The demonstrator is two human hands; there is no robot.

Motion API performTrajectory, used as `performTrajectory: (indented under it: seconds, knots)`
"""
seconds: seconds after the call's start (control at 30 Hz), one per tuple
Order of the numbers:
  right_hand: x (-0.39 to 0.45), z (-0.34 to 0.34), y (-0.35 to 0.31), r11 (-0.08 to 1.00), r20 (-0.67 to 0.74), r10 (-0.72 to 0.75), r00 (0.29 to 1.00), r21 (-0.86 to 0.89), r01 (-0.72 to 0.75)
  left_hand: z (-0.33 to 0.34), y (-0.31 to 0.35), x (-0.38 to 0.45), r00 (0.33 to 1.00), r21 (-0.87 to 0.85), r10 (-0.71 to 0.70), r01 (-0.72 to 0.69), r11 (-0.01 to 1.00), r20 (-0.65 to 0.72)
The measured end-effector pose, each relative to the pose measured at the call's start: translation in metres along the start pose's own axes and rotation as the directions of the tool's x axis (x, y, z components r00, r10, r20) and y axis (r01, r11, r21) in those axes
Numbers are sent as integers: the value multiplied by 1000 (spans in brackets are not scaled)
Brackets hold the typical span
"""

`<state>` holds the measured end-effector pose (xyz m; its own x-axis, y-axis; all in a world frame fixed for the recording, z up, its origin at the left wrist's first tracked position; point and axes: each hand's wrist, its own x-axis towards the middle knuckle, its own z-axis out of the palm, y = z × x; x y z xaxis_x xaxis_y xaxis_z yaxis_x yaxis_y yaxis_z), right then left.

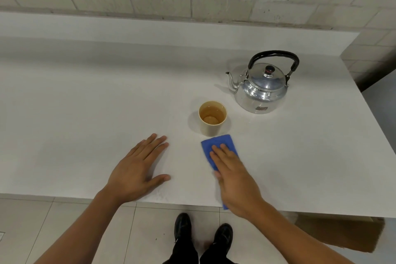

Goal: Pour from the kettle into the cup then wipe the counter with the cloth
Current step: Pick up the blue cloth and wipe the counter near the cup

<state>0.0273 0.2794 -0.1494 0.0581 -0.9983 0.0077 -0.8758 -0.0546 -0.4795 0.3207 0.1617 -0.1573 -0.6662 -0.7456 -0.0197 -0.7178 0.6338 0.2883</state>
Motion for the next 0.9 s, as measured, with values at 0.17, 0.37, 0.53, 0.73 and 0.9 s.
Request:
performTrajectory:
  seconds: [0.17, 0.37, 0.53, 0.73, 0.9]
  knots:
    - [-5, 28, -38, 978, 144, -206, 968, -12, 210, 1, -1, -1, 1000, -1, -4, 4, 1000, 9]
    - [-32, -12, 7, 966, 129, -242, 962, 124, 226, 1, -1, 0, 1000, 10, 2, -2, 1000, 5]
    - [-8, -16, 24, 996, 84, -75, 994, 50, 71, 1, 0, 0, 1000, 6, 3, -3, 1000, -4]
    - [23, 24, -29, 977, 131, -194, 972, -68, 204, 1, -2, -2, 1000, -44, 12, -12, 999, -3]
    - [5, 35, -47, 937, 234, -335, 913, -15, 348, -3, -3, -3, 999, -138, 47, -47, 989, -3]
